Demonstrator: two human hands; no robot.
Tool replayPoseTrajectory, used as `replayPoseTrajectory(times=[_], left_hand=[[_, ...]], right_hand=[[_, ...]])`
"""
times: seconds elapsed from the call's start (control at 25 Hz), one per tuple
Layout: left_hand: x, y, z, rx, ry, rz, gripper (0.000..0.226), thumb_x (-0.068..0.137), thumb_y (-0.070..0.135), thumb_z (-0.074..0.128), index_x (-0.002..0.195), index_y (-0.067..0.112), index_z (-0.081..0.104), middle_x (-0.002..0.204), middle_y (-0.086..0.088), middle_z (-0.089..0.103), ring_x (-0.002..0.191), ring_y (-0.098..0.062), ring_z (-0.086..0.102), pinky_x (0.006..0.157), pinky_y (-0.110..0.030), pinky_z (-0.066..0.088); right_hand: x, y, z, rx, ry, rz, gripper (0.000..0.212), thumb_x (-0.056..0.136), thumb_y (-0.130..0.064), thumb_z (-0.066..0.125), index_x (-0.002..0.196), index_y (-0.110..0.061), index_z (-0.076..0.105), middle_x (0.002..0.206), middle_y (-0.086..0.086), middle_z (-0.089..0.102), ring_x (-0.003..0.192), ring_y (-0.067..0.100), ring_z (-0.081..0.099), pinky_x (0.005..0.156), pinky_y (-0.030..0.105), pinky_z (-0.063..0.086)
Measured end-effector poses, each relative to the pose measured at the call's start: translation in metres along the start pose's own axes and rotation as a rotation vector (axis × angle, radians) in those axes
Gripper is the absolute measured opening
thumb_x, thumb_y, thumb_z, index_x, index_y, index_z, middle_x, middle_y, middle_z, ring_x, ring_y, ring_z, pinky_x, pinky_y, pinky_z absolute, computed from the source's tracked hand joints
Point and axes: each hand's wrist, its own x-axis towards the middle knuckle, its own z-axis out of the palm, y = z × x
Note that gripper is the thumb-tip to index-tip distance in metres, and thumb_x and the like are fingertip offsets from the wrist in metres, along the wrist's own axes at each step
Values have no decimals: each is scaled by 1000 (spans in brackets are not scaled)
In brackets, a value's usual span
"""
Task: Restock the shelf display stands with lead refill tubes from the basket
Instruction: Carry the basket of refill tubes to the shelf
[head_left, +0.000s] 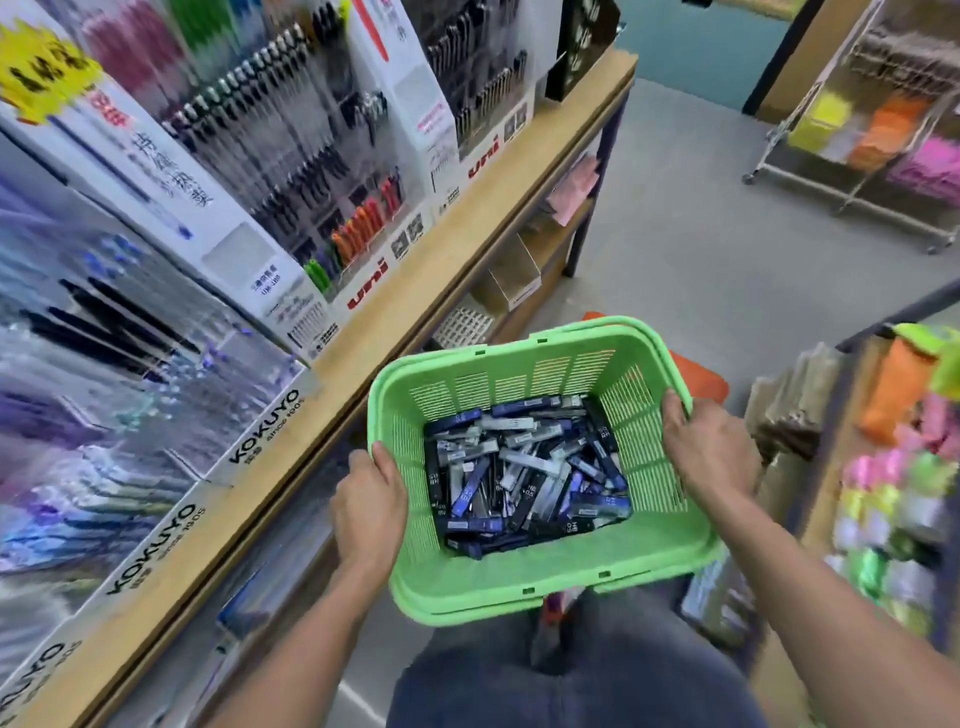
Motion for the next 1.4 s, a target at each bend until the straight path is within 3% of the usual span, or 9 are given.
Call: replayPoseTrajectory(times=[0.08,0.36,0.48,0.56,0.68,0.84,1.12,1.24,1.4], left_hand=[[10,12,7,-5,21,-16,46,106,37,24,81,8,48,58,-8,56,47,-27,56,48,-44,50],[39,48,33,-74,70,-78,47,104,39,22,78,8,47,53,-8,53,40,-26,52,38,-44,47],[52,61,54,-97,78,-168,45,105,37,24,80,8,47,56,-10,54,44,-30,55,40,-41,45],[61,74,71,-102,94,-225,43,106,35,26,80,7,46,56,-11,54,46,-33,55,42,-39,42],[77,109,97,-118,136,-303,37,107,27,33,81,6,47,56,-9,51,49,-34,54,48,-39,42],[92,155,157,-98,181,-465,35,107,27,33,82,8,48,56,-2,45,48,-21,45,53,-36,35],[98,208,289,-3,220,-830,50,107,39,28,88,1,55,78,-29,62,71,-42,62,61,-38,41],[87,201,334,13,236,-898,40,107,39,27,92,9,48,77,-22,58,72,-40,59,66,-42,45],[81,160,391,69,239,-900,45,105,41,26,100,4,51,77,-23,63,70,-43,62,64,-41,47]], right_hand=[[31,-16,-1,-5,7,-24,62,101,-55,35,110,-2,66,104,32,66,97,45,64,83,47,51],[106,-49,-3,-46,-34,-119,58,102,-56,34,100,-7,66,79,19,60,72,35,58,66,38,45],[146,-67,2,-25,-14,-193,61,99,-59,31,89,-8,63,75,16,64,70,33,63,67,40,52],[176,-75,7,-26,-45,-221,56,101,-55,34,81,-10,57,65,9,57,59,26,56,57,35,47],[230,-80,20,-32,-91,-254,53,103,-52,37,75,-11,54,61,9,53,55,21,50,56,34,43],[312,-84,56,-67,-142,-361,57,100,-58,32,74,-12,53,61,11,55,58,28,55,63,39,52],[444,-70,125,-130,-297,-599,61,101,-58,31,77,-9,56,70,17,62,65,34,62,69,47,56],[460,-52,165,-165,-332,-631,66,100,-61,30,82,-5,61,76,21,66,70,38,64,70,50,56],[462,-34,230,-190,-359,-651,66,101,-58,32,91,-1,65,88,26,68,82,42,65,76,47,53]])
